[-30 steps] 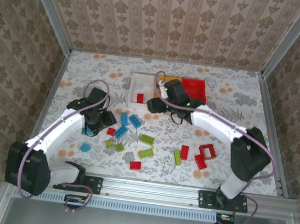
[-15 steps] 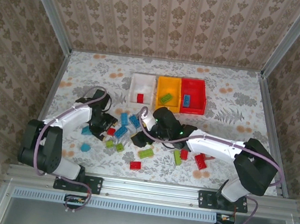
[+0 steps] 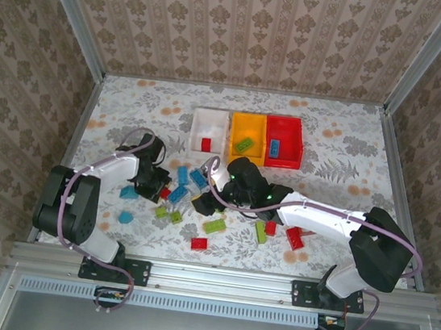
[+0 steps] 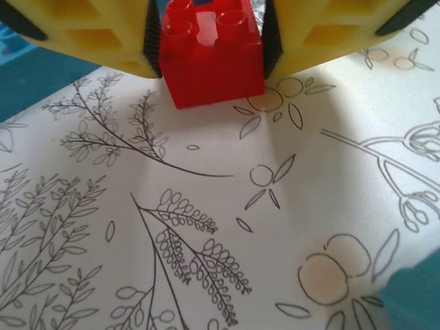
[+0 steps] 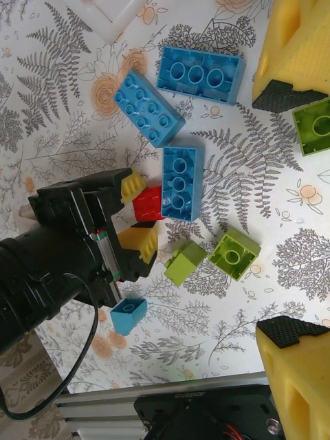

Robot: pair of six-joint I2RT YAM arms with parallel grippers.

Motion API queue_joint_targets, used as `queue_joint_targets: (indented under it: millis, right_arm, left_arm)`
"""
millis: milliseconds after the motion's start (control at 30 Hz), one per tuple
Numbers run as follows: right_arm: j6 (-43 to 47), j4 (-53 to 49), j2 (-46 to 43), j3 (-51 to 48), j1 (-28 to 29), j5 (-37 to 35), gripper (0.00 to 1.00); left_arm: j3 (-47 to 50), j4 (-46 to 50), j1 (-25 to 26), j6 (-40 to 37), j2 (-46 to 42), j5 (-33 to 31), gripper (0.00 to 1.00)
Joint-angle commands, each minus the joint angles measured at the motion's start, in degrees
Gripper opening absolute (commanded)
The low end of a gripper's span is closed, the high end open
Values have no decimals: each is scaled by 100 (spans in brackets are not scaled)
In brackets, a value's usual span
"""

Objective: Sort the legos into containers by color

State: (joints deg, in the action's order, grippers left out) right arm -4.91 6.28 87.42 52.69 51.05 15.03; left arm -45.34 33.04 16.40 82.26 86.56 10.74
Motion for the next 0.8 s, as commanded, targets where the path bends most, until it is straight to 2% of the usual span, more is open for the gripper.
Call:
queue_joint_targets:
  millis: [0,133,300,400,533,600,767]
  right_arm:
    - [-152,219,-262,-107,-10,-193,81]
    - [-462,502,-548,-254,-189,-592,81]
    - [-1007,810,-994,-476,-672,-974,81]
    - [-1222,832,-1179,-551,-933,-1309,81]
    - [-1567,836,-1254,-526,-1183,-1667,81]
    - [-1716,797,-1216,-443,-1244,-1809,81]
    - [-1841,668,-1148,-249,-1303,-1955,81]
  left_arm:
    - [11,-32,3,-1,-252,-128,30]
    - [-347,260,38,-453,-514,-462,19]
    - [-878,615,169,-1114,-640,-763,18]
    - [-1566,673,408,-1831,-472,-920,18]
    - [-2951,951,896,-2961,329,-1083,18]
    - [-3528,1070,1135,-3322,766,-1082,18]
    - [-4720,1175,1328,-3830,1937,-811,18]
